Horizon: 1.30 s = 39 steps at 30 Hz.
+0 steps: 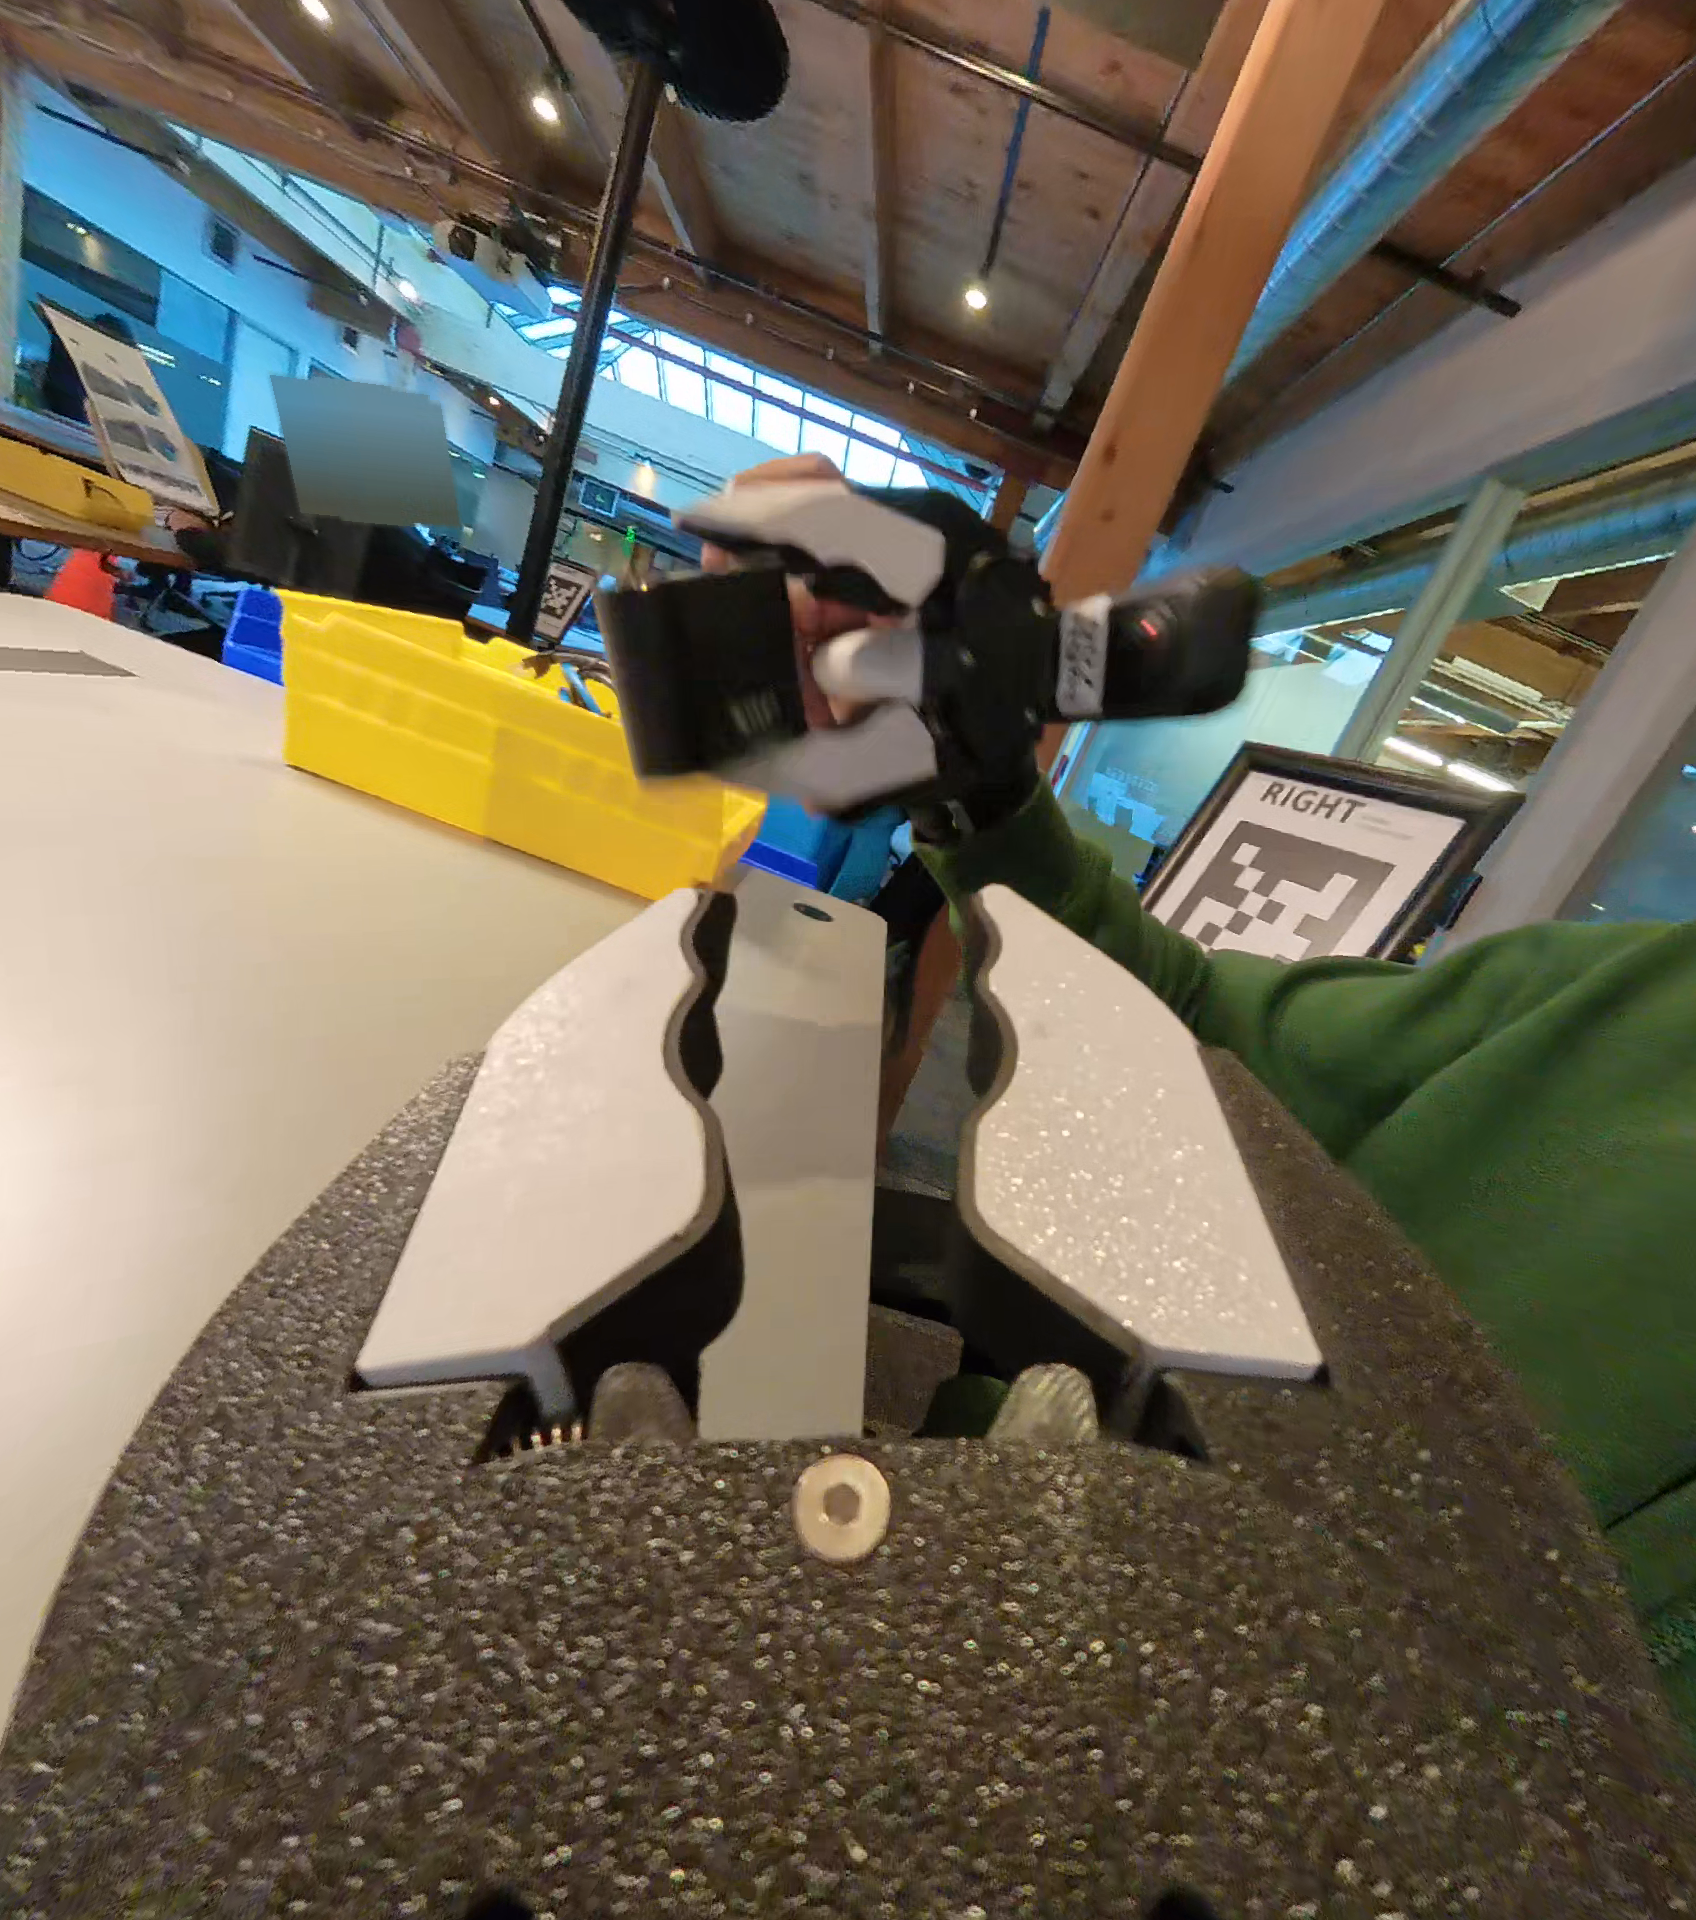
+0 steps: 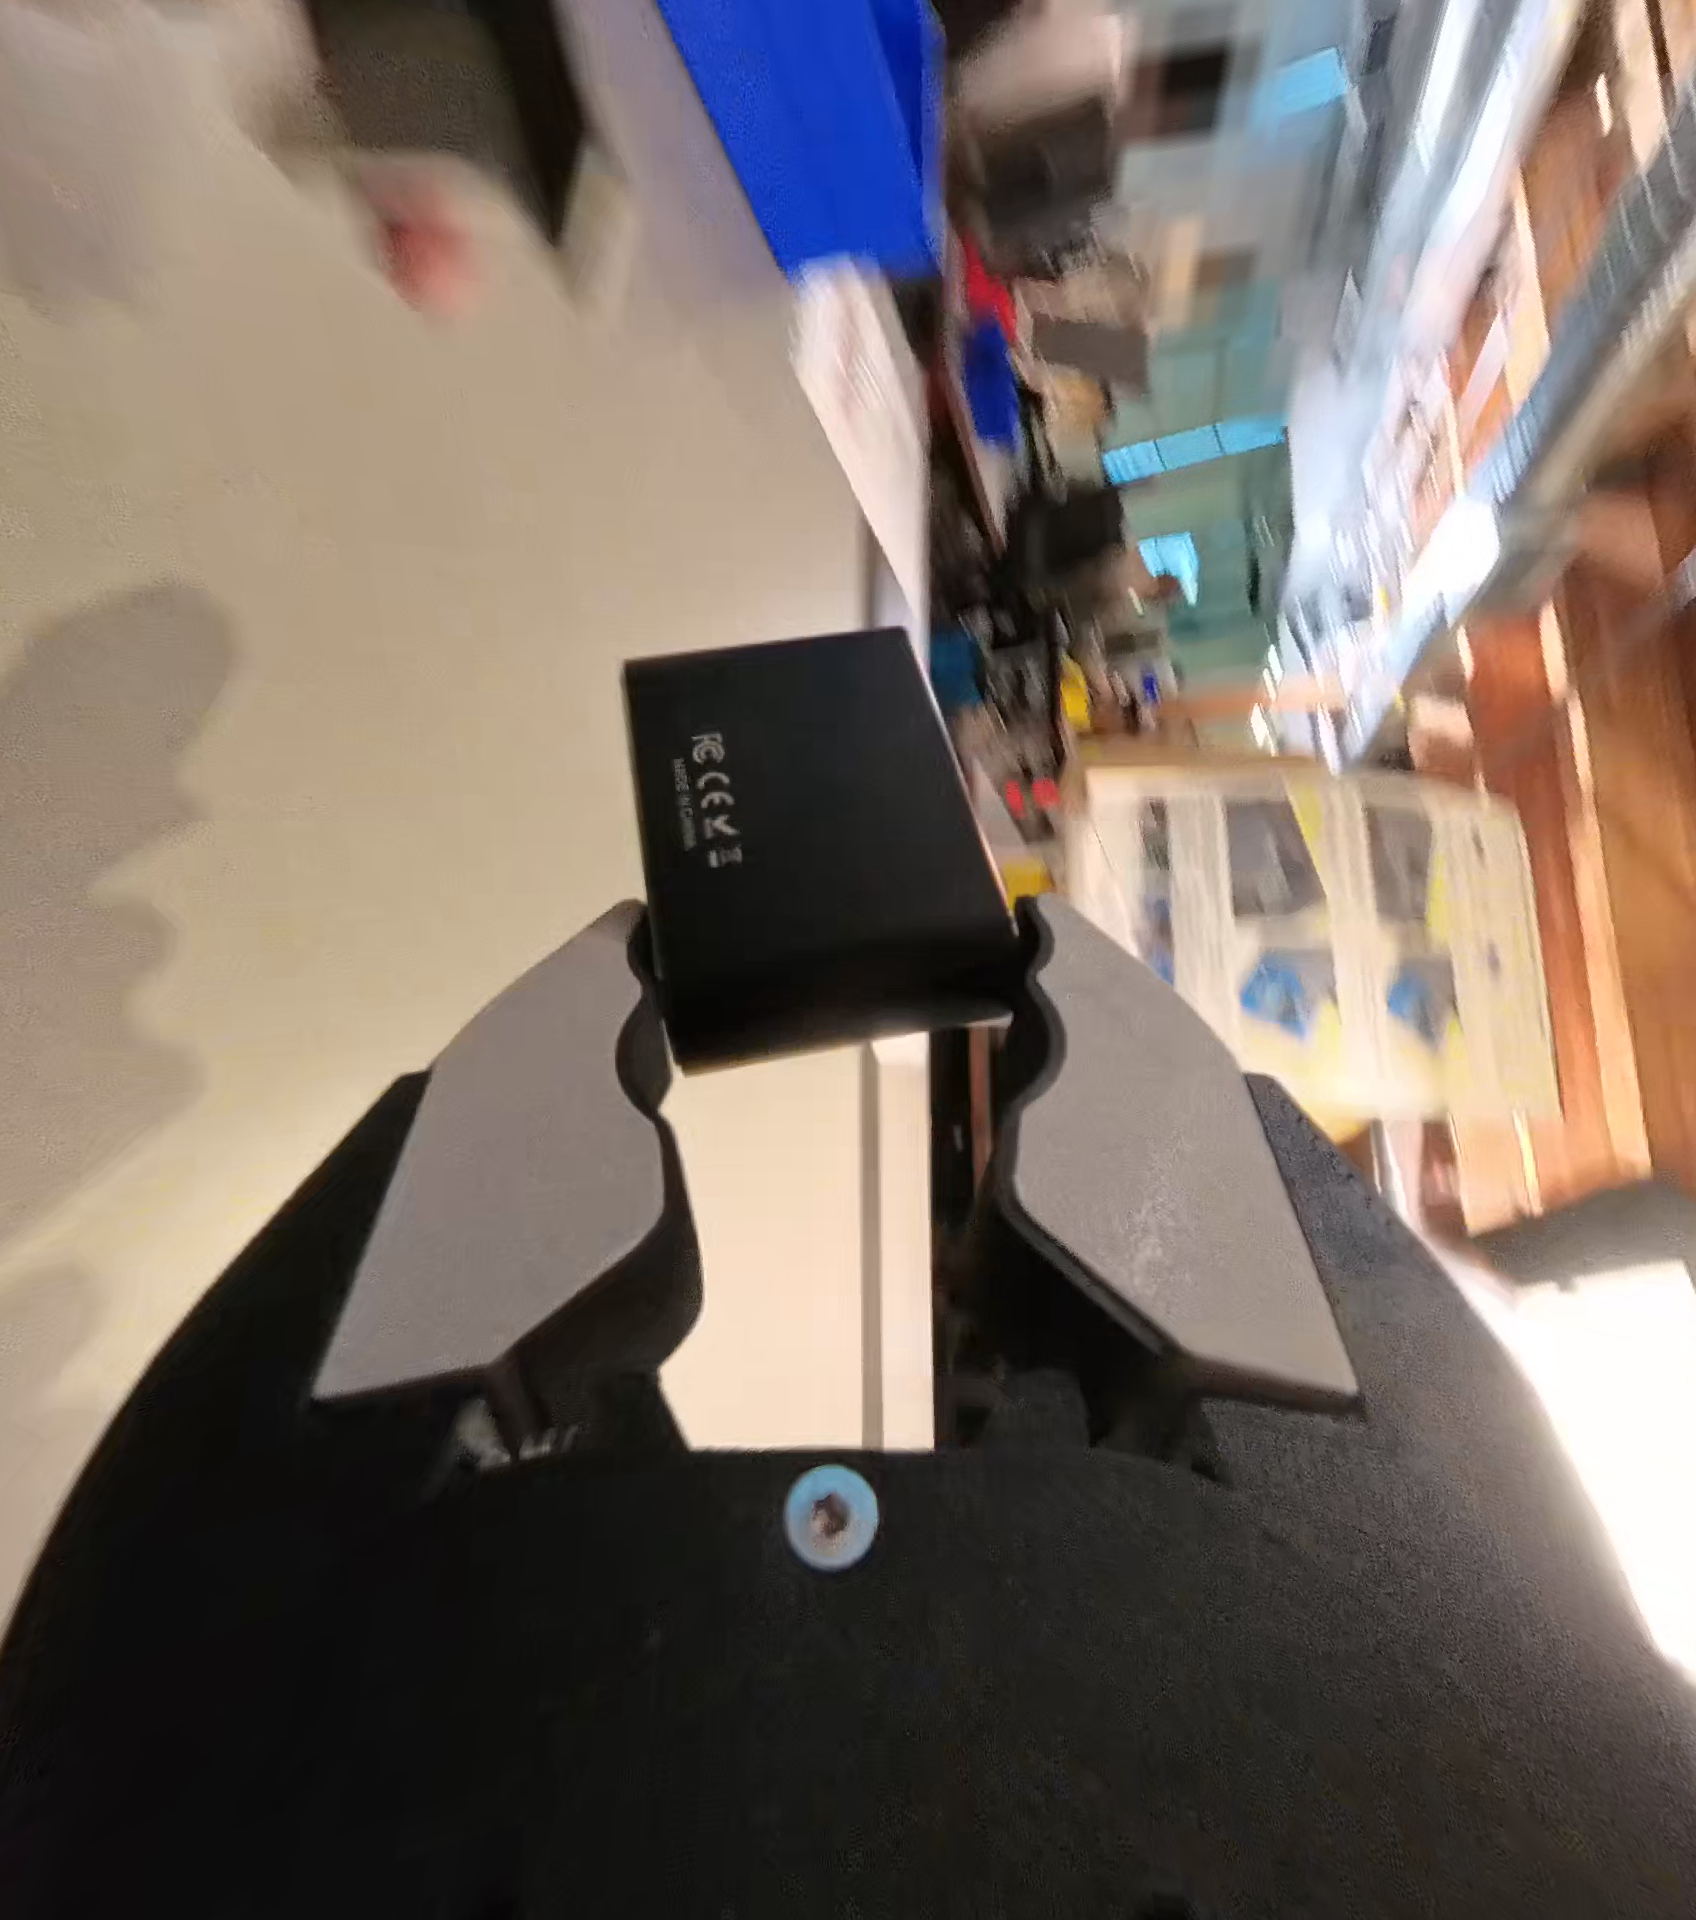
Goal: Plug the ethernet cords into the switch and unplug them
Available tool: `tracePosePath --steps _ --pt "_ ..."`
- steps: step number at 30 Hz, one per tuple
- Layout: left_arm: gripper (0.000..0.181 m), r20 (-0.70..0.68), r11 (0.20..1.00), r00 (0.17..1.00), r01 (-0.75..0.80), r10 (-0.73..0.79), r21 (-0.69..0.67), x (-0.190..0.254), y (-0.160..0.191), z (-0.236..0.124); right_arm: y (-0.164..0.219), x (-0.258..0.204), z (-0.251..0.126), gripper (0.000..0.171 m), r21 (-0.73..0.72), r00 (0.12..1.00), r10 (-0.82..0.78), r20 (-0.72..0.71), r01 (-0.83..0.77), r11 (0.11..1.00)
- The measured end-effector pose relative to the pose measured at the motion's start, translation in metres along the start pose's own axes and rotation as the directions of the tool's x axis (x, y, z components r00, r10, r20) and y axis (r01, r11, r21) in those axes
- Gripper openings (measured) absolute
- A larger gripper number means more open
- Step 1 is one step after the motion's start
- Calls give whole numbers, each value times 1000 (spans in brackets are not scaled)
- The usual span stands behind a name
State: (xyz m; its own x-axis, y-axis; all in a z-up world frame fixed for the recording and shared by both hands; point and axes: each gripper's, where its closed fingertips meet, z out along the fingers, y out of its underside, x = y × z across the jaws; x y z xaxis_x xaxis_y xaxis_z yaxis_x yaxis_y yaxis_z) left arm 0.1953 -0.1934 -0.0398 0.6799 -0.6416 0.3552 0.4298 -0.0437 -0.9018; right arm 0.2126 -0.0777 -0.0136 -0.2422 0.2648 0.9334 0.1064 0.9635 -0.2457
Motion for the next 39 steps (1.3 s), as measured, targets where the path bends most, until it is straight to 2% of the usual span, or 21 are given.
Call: tracePosePath --steps 3,5,7,9,11,13,17,20,23,27,31,35,37,39 --pt "40 0 999 999 46 -46 18 -6 0 -1 116 49 -22 64 -255 972 184 -144 -216 942" --pt "38 -1 998 999 50 -50 23 -7 0 0 203 66 -41 63 -425 932 279 -234 -356 832" --pt "37 -3 999 999 50 -50 13 -7 2 2 277 65 -54 63 -524 855 433 -286 -518 676" --pt "36 0 998 998 57 -57 4 -8 3 4 325 58 -58 62 -545 749 570 -338 -649 531" --pt "35 0 998 998 68 -68 -3 -10 4 5 353 51 -57 62 -567 665 648 -371 -715 410" --pt "34 -4 997 997 78 -78 -5 -10 4 5 368 46 -55 62 -624 673 645 -363 -689 368" --pt "33 -10 996 996 85 -85 0 -10 4 4 383 27 -42 62 -728 708 641 -296 -602 328" --pt "33 -11 997 997 75 -74 11 -8 3 2 395 25 -36 63 -771 749 588 -306 -557 309" --pt "33 -8 998 998 66 -66 12 -5 3 -1 396 30 -32 64 -759 768 548 -333 -563 328" --pt "33 15 999 999 50 -50 12 -6 2 -5 390 48 -42 68 -692 748 506 -430 -633 347" --pt "34 60 1000 998 19 -20 23 -11 -2 -11 346 76 -65 63 -461 620 505 -600 -784 416" --pt "38 224 992 968 -125 114 35 -30 -16 -29 272 63 -89 60 -182 487 611 -624 -851 492" --pt "40 370 970 899 -242 236 -31 -45 -23 -47 237 45 -99 59 -82 455 648 -611 -850 520" --pt "42 526 922 762 -360 377 -138 -62 -34 -74 212 24 -106 59 -23 437 669 -602 -846 532"
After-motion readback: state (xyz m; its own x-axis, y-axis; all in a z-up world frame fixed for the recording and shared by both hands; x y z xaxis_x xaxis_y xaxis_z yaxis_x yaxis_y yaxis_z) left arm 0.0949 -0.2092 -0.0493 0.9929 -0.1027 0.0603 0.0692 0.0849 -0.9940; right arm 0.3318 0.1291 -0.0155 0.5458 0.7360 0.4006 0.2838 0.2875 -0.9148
